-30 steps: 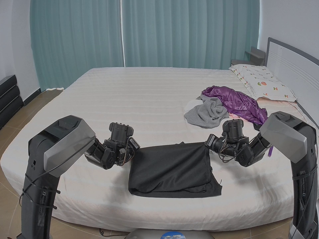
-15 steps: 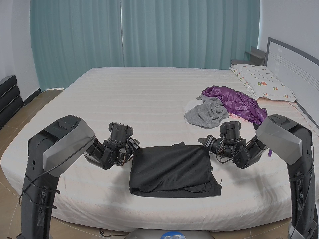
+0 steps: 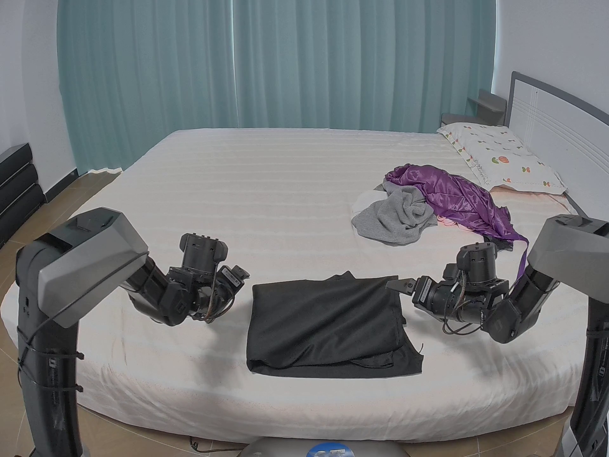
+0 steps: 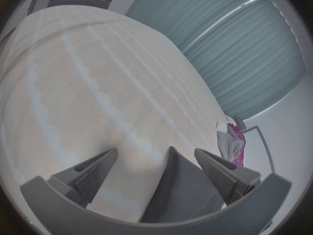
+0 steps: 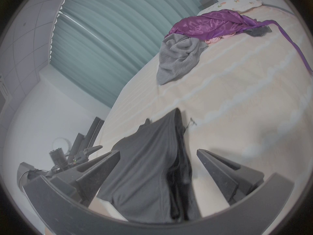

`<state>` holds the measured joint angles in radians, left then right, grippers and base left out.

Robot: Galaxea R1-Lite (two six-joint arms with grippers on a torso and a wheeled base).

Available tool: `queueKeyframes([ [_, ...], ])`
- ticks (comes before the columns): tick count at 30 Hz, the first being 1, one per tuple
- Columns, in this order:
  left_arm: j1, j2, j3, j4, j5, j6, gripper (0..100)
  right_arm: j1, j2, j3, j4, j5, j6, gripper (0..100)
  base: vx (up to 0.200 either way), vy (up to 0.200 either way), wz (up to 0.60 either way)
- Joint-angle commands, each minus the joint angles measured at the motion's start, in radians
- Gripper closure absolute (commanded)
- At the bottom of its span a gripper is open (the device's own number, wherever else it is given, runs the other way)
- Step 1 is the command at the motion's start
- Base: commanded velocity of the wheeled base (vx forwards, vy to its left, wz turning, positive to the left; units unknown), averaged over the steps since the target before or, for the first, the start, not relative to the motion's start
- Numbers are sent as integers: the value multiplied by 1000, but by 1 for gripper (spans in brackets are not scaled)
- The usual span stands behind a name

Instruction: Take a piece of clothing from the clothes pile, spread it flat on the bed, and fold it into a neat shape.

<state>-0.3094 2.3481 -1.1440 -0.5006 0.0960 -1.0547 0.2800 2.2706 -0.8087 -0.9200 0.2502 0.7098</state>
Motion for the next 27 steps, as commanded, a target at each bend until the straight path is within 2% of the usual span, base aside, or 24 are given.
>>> queueKeyframes([
  [1, 32, -193, 221, -45, -76, -67, 0, 4, -161, 187, -51, 118, -1, 0, 0, 0, 0],
  [8, 36, -225, 412, -170, -96, -107, 0, 16, -152, 309, -158, 184, -9, 0, 0, 0, 0],
  [12, 44, -227, 463, -242, -96, -125, 0, 15, -131, 359, -230, 225, -10, 0, 0, 0, 0],
  [20, 62, -214, 483, -251, -99, -131, 0, 15, -85, 365, -277, 225, -21, 0, 0, 0, 0],
  [27, 70, -211, 504, -269, -137, -131, 0, 19, -60, 365, -296, 224, -23, 0, 0, 0, 0],
])
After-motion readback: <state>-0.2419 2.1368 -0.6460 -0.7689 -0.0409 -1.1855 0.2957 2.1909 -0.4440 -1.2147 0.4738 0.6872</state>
